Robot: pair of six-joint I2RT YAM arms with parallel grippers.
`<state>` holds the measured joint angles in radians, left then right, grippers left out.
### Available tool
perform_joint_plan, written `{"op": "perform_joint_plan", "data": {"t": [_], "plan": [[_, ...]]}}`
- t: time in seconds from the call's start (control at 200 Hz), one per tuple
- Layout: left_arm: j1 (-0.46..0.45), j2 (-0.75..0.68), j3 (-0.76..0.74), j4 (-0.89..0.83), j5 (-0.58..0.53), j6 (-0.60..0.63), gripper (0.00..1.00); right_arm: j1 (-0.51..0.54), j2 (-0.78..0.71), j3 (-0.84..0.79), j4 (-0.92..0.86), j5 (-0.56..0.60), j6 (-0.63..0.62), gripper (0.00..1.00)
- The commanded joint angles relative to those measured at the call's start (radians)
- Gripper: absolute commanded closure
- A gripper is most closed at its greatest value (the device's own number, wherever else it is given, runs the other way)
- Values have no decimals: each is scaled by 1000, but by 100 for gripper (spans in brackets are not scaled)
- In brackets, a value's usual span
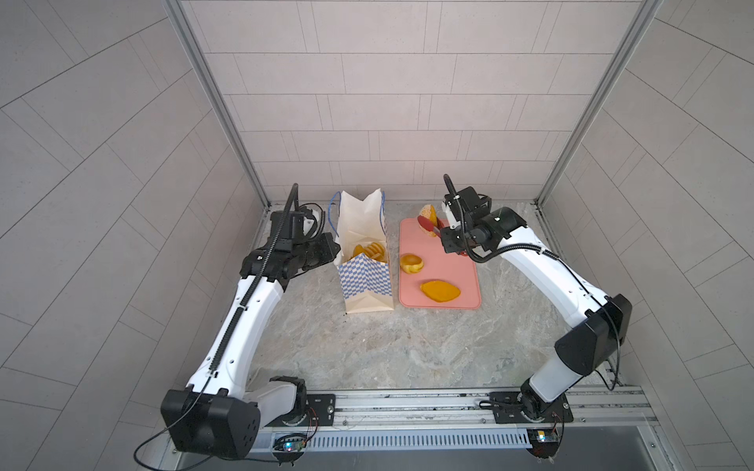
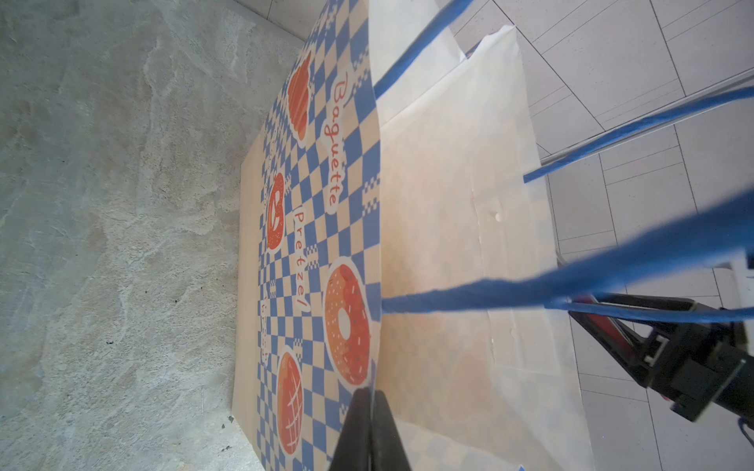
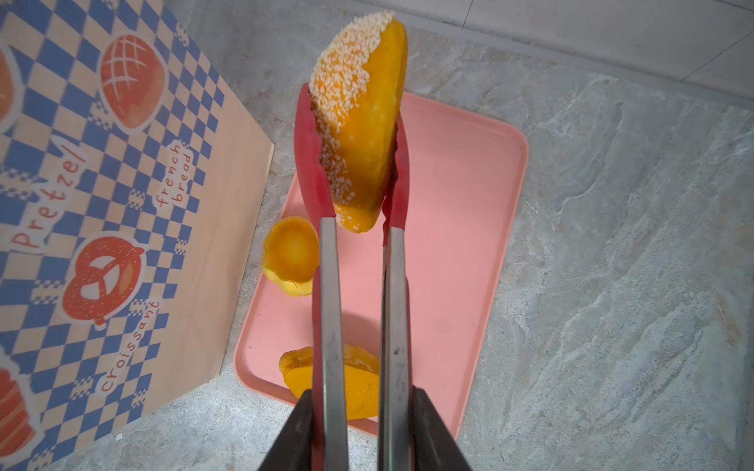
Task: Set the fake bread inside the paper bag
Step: 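Close the right tongs on the sugared bun and lift it, then carry the sugared bun with the right tongs over the open bag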
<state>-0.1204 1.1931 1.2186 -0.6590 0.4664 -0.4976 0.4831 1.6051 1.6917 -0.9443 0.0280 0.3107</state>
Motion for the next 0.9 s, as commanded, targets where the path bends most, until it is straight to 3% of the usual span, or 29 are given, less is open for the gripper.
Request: {"op": "perform_joint_plan", "data": {"t": [0.0, 0.891], "plan": [[-5, -20, -1, 6, -2, 5, 100, -4, -80, 6, 28, 29, -4, 65], [-5, -31, 6, 2, -9, -5, 100, -3, -261, 170, -31, -25, 23, 65]]}}
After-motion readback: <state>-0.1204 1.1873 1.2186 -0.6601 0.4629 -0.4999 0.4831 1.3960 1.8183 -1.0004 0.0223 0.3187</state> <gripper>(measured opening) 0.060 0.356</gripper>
